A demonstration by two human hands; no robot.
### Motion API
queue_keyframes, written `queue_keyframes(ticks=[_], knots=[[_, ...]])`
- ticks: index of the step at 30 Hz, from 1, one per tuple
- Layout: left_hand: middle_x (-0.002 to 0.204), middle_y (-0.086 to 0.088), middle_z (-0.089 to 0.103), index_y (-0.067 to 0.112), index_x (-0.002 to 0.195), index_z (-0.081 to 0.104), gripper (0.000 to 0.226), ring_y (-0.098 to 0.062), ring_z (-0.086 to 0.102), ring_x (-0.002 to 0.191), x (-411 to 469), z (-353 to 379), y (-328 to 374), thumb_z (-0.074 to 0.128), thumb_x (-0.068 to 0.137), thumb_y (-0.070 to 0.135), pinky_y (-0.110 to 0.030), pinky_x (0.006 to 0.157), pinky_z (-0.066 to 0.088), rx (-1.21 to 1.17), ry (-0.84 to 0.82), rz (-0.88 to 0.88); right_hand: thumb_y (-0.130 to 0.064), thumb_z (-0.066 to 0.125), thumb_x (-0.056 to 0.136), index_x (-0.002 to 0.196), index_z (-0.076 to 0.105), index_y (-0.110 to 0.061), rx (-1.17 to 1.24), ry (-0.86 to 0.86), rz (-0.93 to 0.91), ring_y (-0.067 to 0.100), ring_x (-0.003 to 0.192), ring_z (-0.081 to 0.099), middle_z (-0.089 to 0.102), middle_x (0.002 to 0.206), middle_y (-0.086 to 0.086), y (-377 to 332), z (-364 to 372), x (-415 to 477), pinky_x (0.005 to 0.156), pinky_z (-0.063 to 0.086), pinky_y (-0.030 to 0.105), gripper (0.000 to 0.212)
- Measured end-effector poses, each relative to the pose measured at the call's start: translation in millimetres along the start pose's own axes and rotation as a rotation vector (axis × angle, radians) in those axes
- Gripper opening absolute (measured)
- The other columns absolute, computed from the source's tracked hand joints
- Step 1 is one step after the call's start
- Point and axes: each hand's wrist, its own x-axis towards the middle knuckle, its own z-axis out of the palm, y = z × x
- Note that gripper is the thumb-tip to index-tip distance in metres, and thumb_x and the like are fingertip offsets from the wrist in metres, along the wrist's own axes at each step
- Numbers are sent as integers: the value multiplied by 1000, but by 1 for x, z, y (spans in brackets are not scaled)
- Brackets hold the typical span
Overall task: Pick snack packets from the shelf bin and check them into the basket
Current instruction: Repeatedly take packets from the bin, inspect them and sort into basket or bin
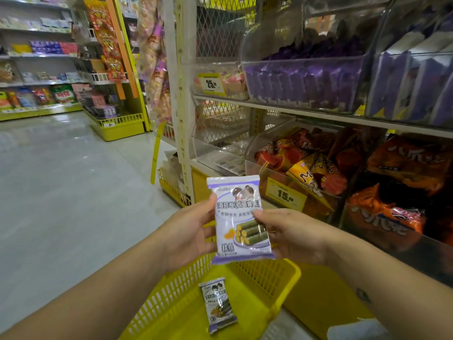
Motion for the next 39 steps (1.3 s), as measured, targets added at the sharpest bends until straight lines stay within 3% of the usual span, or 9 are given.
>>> queue_keyframes(ticks=[10,14,17,20,22,25,28,34,39], knots=[[113,-14,71,12,124,58,34,-28,72,98,-3,-1,-4,56,91,21,-37,66,61,109,-86,-103,-27,44,100,119,62,-6,118,110,17,28,106,63,66,119,18,-4,-2,-2,76,56,42,33],[110,-10,73,14,122,57,27,-25,72,98,-1,-3,-7,49,99,25,-41,74,61,206,-49,-99,-26,44,100,110,65,-11,122,100,-30,21,91,68,72,108,12,-4,-1,-4,65,59,36,28],[108,-2,74,20,131,52,33,-19,73,94,1,-2,-10,51,99,31,-35,78,59,490,60,-3,-28,46,99,106,62,-13,54,123,-100,15,84,70,74,99,4,-4,2,-4,70,57,35,23],[131,10,59,36,145,34,52,-2,63,102,1,2,-11,54,97,33,-15,69,49,784,168,228,-30,51,97,112,54,-10,-64,209,-207,16,87,72,74,98,2,-5,7,-5,74,57,40,25],[138,17,52,50,142,29,56,5,59,108,1,8,-15,56,94,38,-15,78,51,626,66,295,-31,57,93,115,52,-12,-127,248,-271,19,92,71,73,100,3,-3,12,-6,82,55,49,30],[141,19,49,61,139,27,67,-3,55,122,-1,17,-20,60,81,48,-38,102,48,395,-31,278,-37,60,87,116,52,-17,-160,206,-310,20,90,71,73,103,4,1,22,-7,82,55,51,37],[134,7,60,53,142,27,65,-13,64,114,-1,21,-19,57,87,34,-36,87,57,245,-116,268,-40,52,92,116,53,-15,-121,155,-308,18,88,71,74,94,0,-1,22,-7,84,54,50,35],[128,-4,65,30,145,35,63,-20,62,115,-4,21,-19,58,87,32,-38,90,50,165,-274,164,-18,63,90,125,46,-16,-102,143,-271,17,84,66,70,104,13,3,11,-6,62,54,29,39],[131,-3,63,25,134,47,44,-24,60,121,-1,15,-17,52,91,14,-39,93,54,134,-298,177,-15,69,85,136,46,-21,-239,264,-363,18,99,67,65,116,8,-3,4,-5,84,55,37,57]])
